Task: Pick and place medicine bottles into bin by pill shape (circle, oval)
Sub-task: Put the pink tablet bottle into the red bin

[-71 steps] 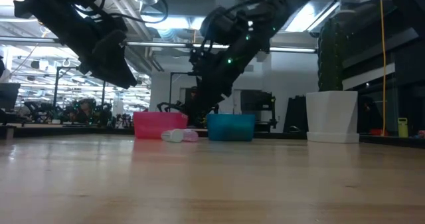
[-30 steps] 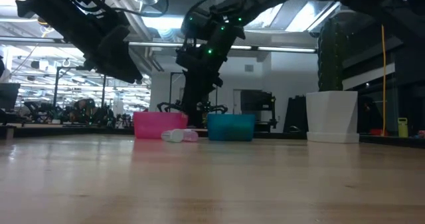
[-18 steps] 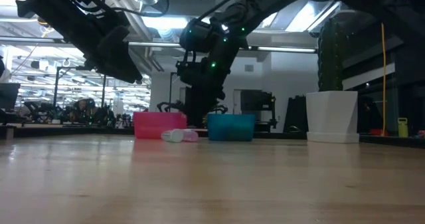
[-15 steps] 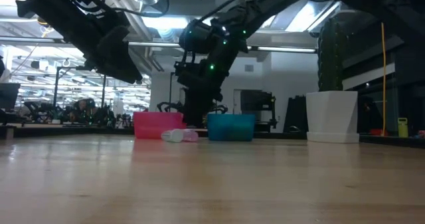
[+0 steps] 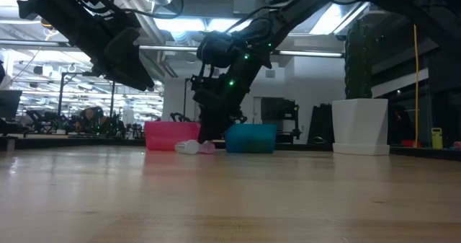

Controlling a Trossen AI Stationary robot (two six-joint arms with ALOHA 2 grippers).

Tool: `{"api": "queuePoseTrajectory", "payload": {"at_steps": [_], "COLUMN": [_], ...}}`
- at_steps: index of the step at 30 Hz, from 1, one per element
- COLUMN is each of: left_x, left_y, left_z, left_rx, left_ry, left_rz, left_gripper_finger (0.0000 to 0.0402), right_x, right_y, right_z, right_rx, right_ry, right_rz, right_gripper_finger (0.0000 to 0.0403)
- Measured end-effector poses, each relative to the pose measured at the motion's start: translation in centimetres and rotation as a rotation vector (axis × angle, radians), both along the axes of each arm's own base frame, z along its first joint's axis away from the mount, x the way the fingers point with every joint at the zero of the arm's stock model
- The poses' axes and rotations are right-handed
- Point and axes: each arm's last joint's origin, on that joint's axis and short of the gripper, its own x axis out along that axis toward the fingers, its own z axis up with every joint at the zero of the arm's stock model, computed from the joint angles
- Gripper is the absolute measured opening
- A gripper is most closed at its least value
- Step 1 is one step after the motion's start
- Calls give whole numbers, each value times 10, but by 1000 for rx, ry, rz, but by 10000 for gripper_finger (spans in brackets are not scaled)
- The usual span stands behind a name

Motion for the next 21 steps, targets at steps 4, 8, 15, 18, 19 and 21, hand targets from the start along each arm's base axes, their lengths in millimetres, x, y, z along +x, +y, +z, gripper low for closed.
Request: {"api": "queuePoseTrajectory", "payload": {"at_steps": [4, 8, 15, 18, 19, 21], "left_x": [0, 0, 0, 0, 0, 0], "left_y": [0, 0, 0, 0, 0, 0], "left_z": [0, 0, 0, 0, 0, 0], "left_rx": [0, 0, 0, 0, 0, 0], "left_ry": [0, 0, 0, 0, 0, 0], "left_rz": [0, -1, -1, -1, -1, -1], "left_gripper_finger": [206, 206, 206, 206, 206, 206], "right_x": [1, 4, 5, 6, 6, 7], "right_y": [0, -1, -1, 0, 0, 0], "right_z": [-6, -15, -23, -22, -22, -21], "right_rx": [2, 10, 7, 8, 8, 7], "right_ry": [6, 6, 15, 17, 17, 16], "right_rz": [-1, -19, -31, -29, -29, -29], "right_gripper_finger": [193, 193, 189, 174, 169, 160]}}
